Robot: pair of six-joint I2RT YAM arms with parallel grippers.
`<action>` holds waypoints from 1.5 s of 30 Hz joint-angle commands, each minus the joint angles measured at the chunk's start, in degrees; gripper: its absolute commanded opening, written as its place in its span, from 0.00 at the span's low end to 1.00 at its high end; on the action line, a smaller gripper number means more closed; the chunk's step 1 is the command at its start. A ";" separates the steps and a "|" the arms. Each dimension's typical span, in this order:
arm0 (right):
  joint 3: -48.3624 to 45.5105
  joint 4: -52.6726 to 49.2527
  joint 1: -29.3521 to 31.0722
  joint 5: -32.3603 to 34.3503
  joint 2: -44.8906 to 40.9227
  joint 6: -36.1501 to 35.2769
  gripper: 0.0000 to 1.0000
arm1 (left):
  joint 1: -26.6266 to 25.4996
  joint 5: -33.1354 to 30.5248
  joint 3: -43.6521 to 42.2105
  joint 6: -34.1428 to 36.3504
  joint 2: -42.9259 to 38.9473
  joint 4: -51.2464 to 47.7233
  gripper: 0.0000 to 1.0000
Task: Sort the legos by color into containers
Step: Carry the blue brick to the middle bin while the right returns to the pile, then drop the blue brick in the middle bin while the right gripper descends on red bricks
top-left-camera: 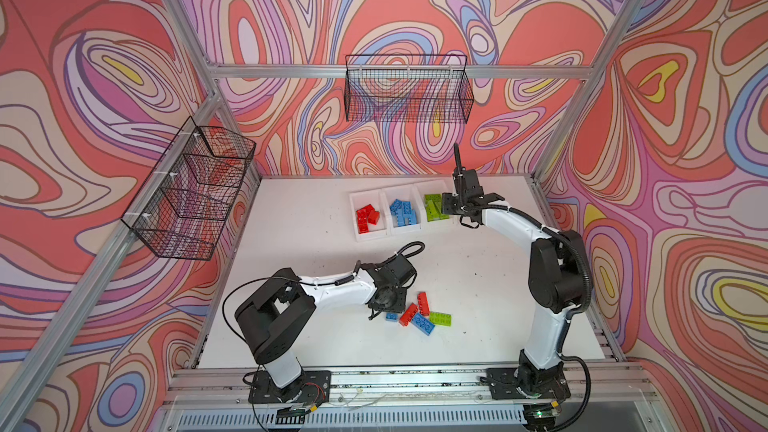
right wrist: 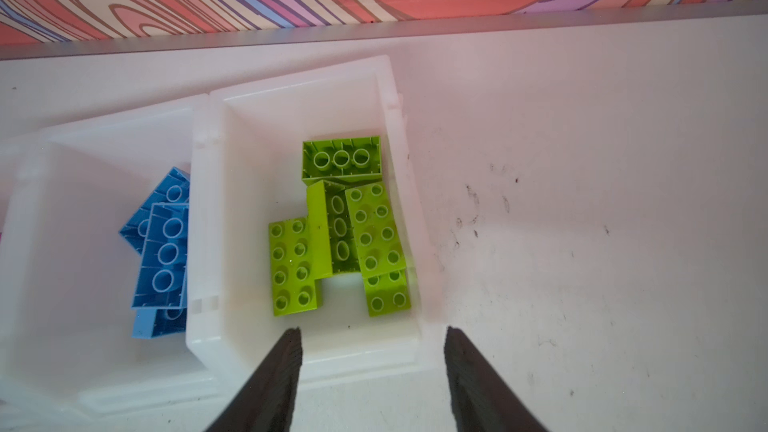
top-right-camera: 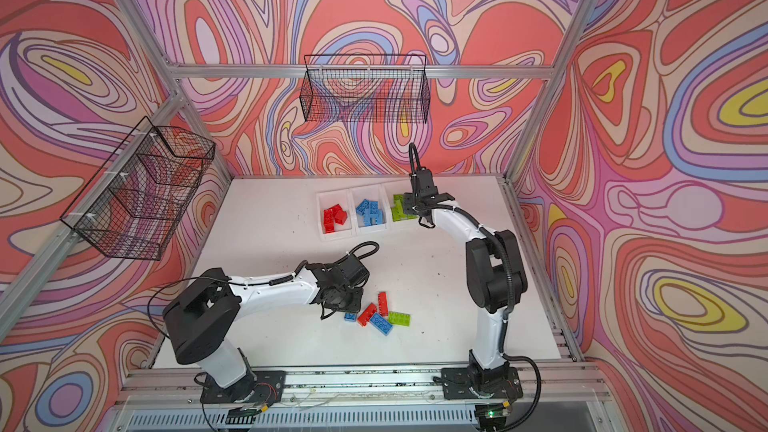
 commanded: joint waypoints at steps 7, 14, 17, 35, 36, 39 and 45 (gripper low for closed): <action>-7.06 -0.43 -0.15 -1.54 -7.55 1.99 0.57 | 6.55 -0.28 4.43 7.24 -0.82 -1.31 0.19; -17.00 -0.91 -0.07 -6.49 -15.55 3.81 0.57 | 12.66 -0.75 20.30 19.41 5.58 -2.39 0.18; -21.08 -1.27 0.18 -6.53 -18.65 4.85 0.57 | 14.45 -1.71 29.39 24.15 11.00 -1.75 0.18; -34.64 1.67 10.78 -8.42 -27.61 14.78 0.57 | 23.00 -5.29 64.42 24.91 38.32 2.81 0.24; -34.79 1.52 11.34 -8.55 -27.91 14.76 0.57 | 23.64 -4.68 65.11 24.43 38.95 2.47 0.26; -34.89 0.35 12.89 -9.30 -28.18 14.16 0.57 | 24.63 -3.23 65.48 24.83 39.17 2.39 0.42; -35.17 -2.70 16.10 -10.63 -28.57 12.95 0.59 | 24.74 -0.56 60.33 26.68 33.05 5.82 0.72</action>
